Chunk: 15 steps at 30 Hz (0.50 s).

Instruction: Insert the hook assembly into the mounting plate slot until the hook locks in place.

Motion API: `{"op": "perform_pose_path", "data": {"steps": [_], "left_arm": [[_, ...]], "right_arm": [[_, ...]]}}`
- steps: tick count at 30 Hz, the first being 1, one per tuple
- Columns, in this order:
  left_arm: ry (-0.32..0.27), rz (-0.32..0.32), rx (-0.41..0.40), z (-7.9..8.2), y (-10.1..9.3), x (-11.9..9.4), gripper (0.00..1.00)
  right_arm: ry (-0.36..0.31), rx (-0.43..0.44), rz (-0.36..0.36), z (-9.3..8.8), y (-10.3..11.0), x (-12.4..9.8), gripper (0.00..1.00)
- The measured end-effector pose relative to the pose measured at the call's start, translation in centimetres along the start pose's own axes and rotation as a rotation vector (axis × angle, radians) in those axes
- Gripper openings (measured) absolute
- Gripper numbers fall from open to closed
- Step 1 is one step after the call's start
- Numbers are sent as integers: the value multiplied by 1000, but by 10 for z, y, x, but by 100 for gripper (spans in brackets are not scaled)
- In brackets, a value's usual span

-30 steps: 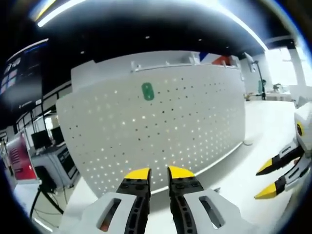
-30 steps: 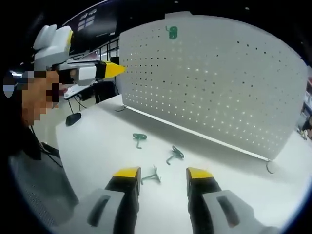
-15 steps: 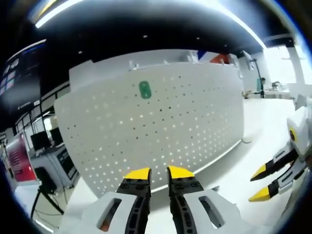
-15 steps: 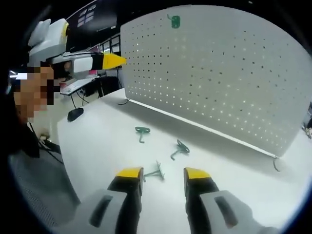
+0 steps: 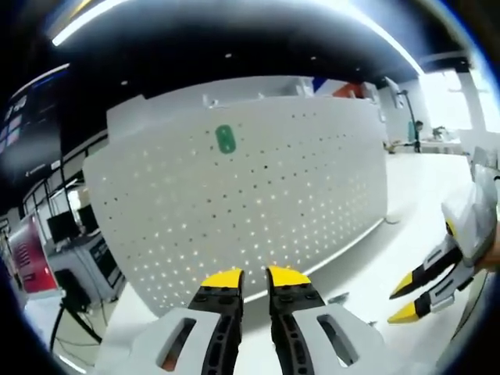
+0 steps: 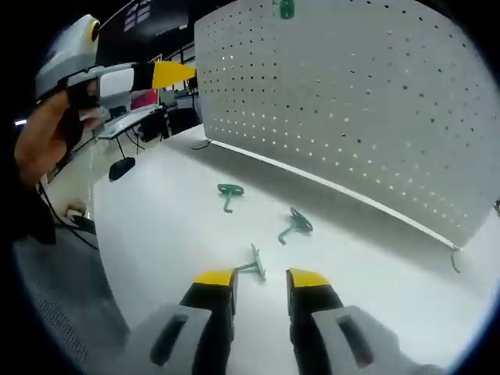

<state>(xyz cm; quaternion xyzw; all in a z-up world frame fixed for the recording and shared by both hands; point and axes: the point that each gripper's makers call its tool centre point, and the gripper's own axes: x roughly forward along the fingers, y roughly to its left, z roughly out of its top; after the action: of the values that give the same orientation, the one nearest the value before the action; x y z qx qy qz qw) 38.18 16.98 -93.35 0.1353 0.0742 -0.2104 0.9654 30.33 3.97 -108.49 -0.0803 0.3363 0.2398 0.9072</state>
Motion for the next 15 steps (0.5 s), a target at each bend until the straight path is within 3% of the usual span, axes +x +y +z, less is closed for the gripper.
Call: {"op": "perform_pose_path", "data": {"steps": [15], "left_arm": [[30, -24, 3, -11, -7, 0, 12]], "right_arm": [[77, -46, 34, -17, 6, 21, 13]]}}
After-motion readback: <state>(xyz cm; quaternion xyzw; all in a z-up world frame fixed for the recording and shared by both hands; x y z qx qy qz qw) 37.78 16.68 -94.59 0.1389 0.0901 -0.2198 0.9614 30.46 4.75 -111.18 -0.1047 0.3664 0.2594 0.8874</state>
